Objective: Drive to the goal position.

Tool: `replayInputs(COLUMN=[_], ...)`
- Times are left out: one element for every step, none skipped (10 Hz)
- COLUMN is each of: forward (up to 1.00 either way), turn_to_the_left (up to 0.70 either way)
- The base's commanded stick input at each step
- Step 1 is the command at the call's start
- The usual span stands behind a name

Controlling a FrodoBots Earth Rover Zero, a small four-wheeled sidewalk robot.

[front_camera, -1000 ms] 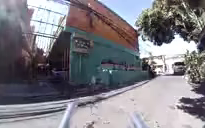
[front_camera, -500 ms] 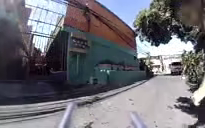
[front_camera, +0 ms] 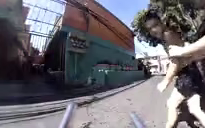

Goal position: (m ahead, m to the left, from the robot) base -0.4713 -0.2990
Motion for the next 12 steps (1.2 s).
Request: replayInputs(forward=[0.0, 0.0, 0.0, 0.0, 0.0, 0.0, 0.0, 0.0, 0.0, 0.0, 0.0, 0.0], turn_to_the_left=[-1.0, -1.0, -1.0, -1.0, -1.0, -1.0, -1.0, -1.0, -1.0, -1.0, -1.0, -1.0])
